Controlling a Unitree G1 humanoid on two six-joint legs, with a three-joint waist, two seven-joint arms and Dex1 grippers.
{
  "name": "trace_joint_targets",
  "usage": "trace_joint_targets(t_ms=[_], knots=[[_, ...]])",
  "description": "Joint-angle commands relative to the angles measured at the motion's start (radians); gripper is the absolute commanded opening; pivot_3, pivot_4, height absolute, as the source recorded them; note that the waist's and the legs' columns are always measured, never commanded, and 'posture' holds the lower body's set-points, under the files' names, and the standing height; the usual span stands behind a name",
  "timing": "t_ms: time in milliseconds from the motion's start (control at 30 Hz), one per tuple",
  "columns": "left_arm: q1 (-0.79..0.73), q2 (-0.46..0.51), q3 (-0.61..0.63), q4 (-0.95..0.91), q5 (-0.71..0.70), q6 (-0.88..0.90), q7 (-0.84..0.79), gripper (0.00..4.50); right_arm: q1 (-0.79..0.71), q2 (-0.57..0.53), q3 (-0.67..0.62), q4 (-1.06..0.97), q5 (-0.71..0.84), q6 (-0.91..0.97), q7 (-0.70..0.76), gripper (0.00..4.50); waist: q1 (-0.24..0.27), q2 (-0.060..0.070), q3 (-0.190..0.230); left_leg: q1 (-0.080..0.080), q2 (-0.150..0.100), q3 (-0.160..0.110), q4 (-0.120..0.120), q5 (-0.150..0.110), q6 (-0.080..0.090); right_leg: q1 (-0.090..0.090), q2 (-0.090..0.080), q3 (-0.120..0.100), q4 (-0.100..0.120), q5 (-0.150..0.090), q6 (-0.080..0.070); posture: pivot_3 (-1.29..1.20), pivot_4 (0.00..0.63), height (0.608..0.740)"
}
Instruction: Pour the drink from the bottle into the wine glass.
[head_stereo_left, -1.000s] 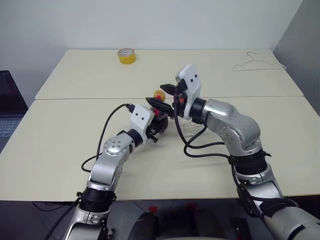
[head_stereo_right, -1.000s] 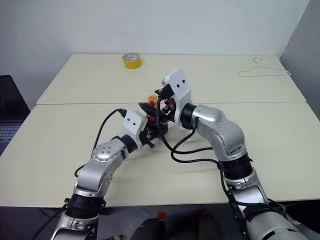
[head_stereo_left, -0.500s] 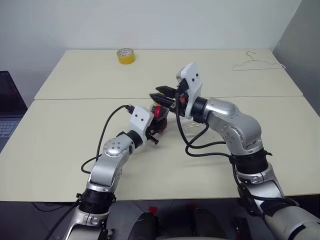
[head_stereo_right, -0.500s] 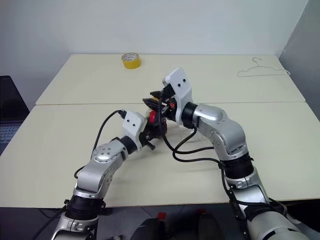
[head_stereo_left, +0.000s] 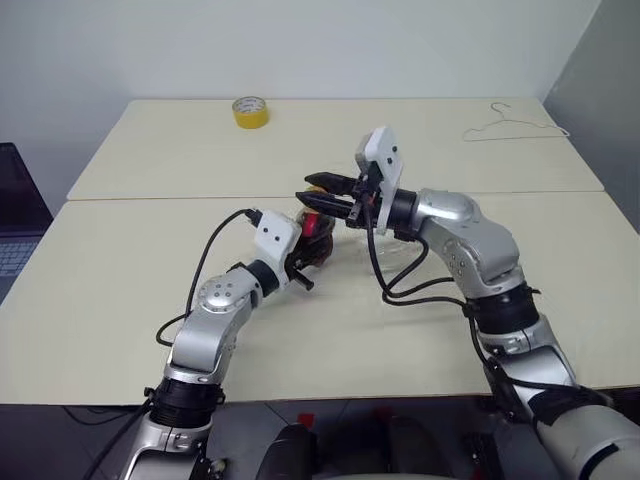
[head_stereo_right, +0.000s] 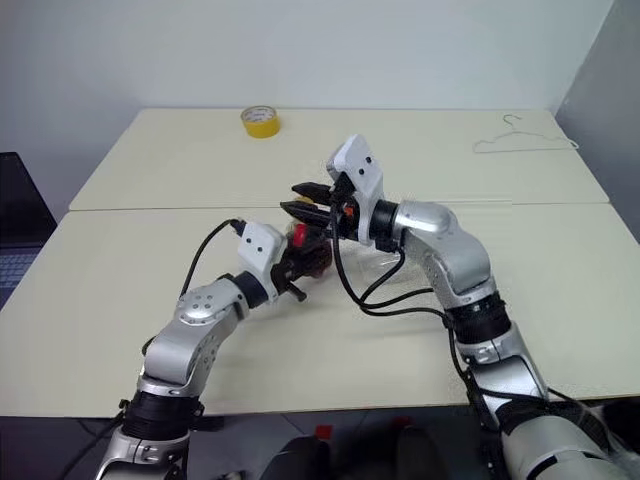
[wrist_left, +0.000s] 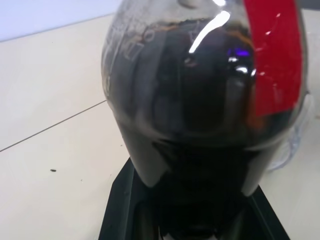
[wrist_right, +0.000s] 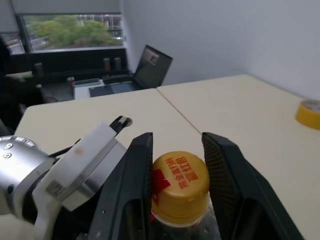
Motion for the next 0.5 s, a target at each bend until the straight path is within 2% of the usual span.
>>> trace_joint_targets(t_ms=[33,200,400,500], knots=[[0.002,0.016,0.06,-0.089,-0.054,0.008,-0.017,0.76,-0.074,-0.033,0.0,0.14,-0.05,-0.158,0.137,1.19,-0.001,0.0,0.0,0.0,0.0,0.0,0.0,0.0,0.0,0.0,0.0,0.0,0.0,0.0,0.0,0.0,0.15,0.74],[0.013,0.018,0.063,-0.107,-0.064,0.023,-0.011,0.76,-0.154,-0.034,0.006,0.286,-0.053,-0.232,0.257,1.19,-0.001,0.0,0.0,0.0,0.0,0.0,0.0,0.0,0.0,0.001,0.0,0.0,-0.001,0.0,0.0,0.0,0.15,0.74],[0.034,0.015,0.065,-0.138,-0.069,0.037,0.007,0.74,-0.172,-0.023,0.019,0.317,-0.053,-0.227,0.335,1.19,-0.001,0.0,0.0,0.0,0.0,-0.001,0.0,0.0,0.0,0.0,-0.001,0.0,-0.001,0.0,0.0,0.0,0.15,0.74],[0.046,0.01,0.067,-0.153,-0.069,0.046,0.024,0.74,-0.146,-0.006,0.001,0.281,-0.039,-0.193,0.304,2.19,-0.001,0.0,0.0,0.0,0.0,-0.001,0.0,0.0,0.0,0.0,-0.001,0.0,-0.001,0.0,0.0,0.0,0.15,0.74]])
